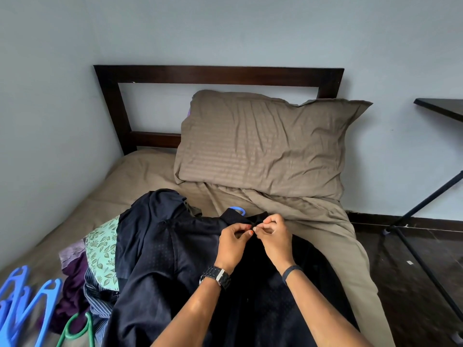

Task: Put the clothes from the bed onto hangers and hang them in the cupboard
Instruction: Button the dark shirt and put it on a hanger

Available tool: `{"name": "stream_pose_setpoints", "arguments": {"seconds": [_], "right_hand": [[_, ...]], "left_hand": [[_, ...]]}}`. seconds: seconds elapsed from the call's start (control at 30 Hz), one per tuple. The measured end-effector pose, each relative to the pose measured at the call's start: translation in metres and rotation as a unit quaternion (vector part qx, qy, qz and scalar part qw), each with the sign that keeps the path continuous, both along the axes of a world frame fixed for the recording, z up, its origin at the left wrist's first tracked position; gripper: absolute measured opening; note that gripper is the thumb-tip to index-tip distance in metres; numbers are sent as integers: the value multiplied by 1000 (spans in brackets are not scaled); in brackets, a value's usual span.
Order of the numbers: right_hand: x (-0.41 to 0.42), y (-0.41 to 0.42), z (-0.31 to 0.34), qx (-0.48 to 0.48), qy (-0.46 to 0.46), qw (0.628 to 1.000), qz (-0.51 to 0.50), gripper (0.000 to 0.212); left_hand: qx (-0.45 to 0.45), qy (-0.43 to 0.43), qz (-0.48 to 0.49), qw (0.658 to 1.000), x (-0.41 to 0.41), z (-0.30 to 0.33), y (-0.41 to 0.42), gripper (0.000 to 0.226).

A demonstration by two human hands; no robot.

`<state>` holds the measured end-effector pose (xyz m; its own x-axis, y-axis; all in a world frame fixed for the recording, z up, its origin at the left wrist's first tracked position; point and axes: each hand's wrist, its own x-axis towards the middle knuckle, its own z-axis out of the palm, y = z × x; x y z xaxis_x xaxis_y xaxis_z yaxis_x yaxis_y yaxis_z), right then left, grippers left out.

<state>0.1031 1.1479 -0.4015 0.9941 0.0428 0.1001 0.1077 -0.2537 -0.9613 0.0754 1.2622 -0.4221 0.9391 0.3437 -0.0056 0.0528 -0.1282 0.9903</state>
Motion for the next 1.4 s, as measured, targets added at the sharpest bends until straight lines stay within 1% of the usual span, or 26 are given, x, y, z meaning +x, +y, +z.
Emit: {"name": "stream_pose_setpoints", "arguments": {"seconds": [0.17, 0.27, 0.4, 0.53, 0.7, 0.87, 1.0, 1.17, 1.4], "right_hand": [[4, -3, -3, 10, 7, 1000, 5, 23], [5, -2, -3, 11, 17, 1000, 12, 20], [5, -4, -5, 20, 27, 999, 13, 19], [6, -4, -6, 29, 38, 999, 19, 20], [5, -4, -5, 36, 39, 998, 22, 23], [2, -1, -6, 30, 23, 999, 14, 21], [-2, -1, -7, 13, 4, 1000, 12, 20], [-6, 5, -6, 2, -19, 1000, -11, 19], [-1, 2, -2, 14, 4, 1000, -3, 16]], "left_hand": [[97, -4, 16, 995, -1, 4, -7, 18], [119, -10, 46, 992, -1, 3, -11, 20], [133, -11, 54, 990, 0, 3, -14, 22], [127, -3, 57, 990, 0, 6, -13, 21], [120, 0, 38, 992, -1, 9, -6, 20], [153, 13, 43, 987, 1, 13, -8, 21], [191, 14, 29, 981, 1, 15, -9, 24], [213, 15, 14, 977, 1, 13, -9, 25], [155, 6, 36, 987, 1, 3, -11, 24]]}}
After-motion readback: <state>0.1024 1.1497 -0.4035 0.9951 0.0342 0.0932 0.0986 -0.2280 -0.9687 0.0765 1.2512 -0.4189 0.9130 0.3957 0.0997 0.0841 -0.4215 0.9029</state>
